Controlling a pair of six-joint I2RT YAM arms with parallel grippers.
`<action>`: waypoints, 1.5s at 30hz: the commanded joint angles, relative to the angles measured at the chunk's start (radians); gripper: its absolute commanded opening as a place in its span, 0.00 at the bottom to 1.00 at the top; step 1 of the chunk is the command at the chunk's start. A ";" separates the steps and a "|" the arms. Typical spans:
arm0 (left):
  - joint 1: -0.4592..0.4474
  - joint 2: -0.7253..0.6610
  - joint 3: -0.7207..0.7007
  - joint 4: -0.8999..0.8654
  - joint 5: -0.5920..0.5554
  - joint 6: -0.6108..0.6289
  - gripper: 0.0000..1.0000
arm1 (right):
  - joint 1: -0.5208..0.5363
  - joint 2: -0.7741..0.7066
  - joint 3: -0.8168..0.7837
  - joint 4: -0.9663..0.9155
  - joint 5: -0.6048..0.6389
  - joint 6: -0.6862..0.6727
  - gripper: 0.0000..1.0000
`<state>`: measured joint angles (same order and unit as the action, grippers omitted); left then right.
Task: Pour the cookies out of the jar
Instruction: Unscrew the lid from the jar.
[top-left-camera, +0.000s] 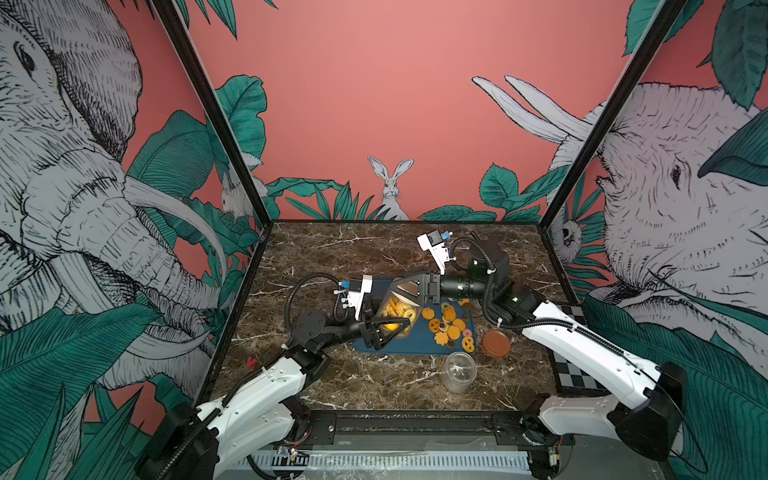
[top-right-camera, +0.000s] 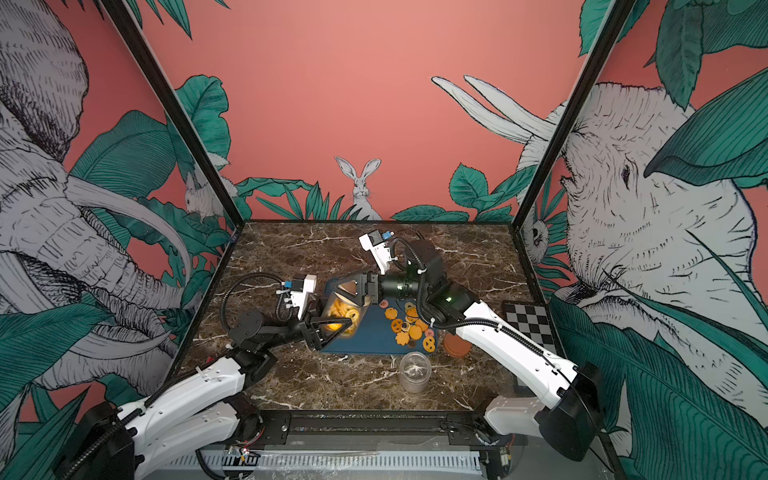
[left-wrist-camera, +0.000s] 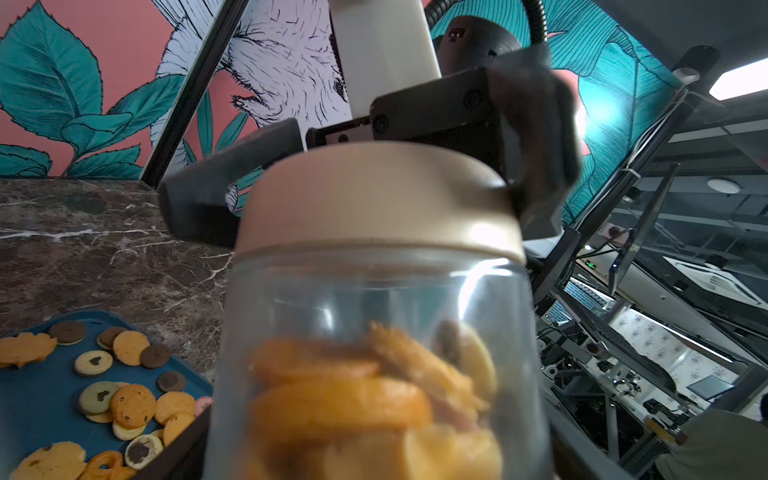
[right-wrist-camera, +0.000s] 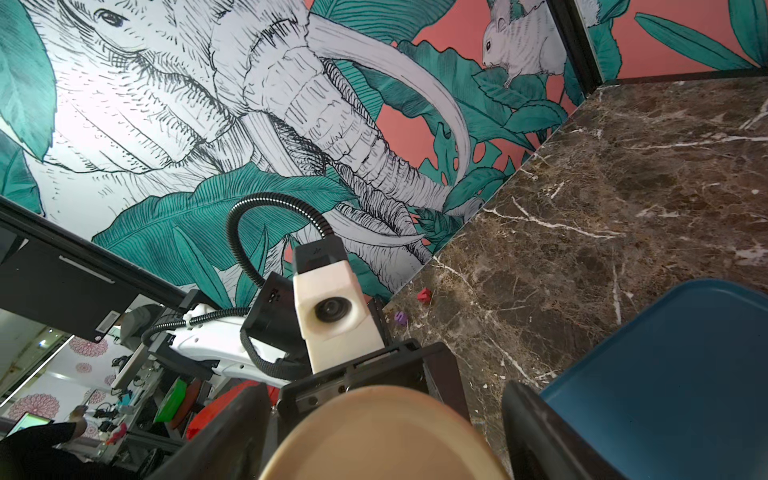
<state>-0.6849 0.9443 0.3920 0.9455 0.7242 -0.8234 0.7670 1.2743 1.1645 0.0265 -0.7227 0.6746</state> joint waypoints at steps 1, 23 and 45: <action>0.007 -0.054 0.100 0.118 0.007 0.051 0.00 | -0.008 0.006 0.028 -0.116 -0.023 -0.016 0.71; -0.266 -0.105 0.130 -0.539 -1.045 0.808 0.00 | 0.182 0.146 0.399 -0.653 0.743 0.377 0.98; -0.272 -0.136 0.105 -0.524 -0.967 0.799 0.00 | 0.188 0.237 0.372 -0.595 0.753 0.492 0.96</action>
<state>-0.9531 0.8505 0.4896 0.2844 -0.2470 -0.0334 0.9504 1.5108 1.5463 -0.6071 0.0143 1.1007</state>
